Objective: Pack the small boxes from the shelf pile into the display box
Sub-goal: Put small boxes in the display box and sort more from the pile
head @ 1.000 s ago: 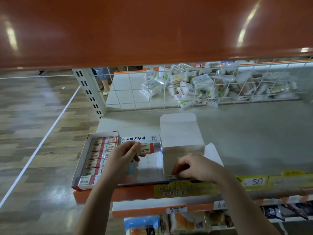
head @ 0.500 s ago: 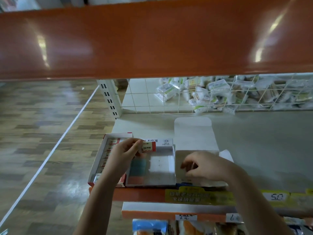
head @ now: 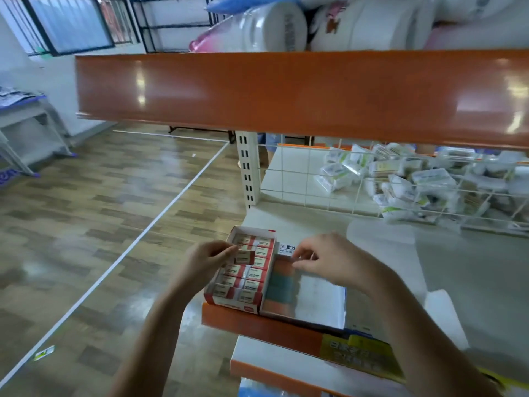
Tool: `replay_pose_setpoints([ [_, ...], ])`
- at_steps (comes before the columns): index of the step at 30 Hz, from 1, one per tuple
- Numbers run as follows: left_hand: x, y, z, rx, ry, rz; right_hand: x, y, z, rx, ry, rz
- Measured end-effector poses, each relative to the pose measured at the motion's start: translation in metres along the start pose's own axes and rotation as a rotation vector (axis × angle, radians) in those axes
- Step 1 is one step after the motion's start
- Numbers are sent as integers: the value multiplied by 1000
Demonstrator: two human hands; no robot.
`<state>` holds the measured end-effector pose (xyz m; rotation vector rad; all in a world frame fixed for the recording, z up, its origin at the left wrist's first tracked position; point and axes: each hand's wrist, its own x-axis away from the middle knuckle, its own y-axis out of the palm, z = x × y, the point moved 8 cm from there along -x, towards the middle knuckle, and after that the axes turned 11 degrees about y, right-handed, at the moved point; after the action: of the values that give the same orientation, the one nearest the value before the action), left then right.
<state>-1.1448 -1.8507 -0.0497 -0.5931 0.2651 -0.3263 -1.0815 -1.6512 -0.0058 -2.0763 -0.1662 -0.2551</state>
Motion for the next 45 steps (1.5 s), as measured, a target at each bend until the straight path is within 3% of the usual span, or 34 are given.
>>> replay_pose_setpoints([
  [5,-4,13,-9,-139,1,-164,-24,48,-22,69,-24,-127],
  [16,-8,34,-3,-393,138,-375,-43,69,-17,128,36,-76],
  [29,-4,39,16,-639,310,-337,-39,71,-15,120,149,-42],
  [33,-22,38,34,-626,368,-292,-34,55,-13,90,201,51],
  [37,-48,45,77,-590,491,-256,-20,9,-5,47,262,260],
  [45,-62,139,179,-722,746,-399,49,-62,78,76,448,530],
])
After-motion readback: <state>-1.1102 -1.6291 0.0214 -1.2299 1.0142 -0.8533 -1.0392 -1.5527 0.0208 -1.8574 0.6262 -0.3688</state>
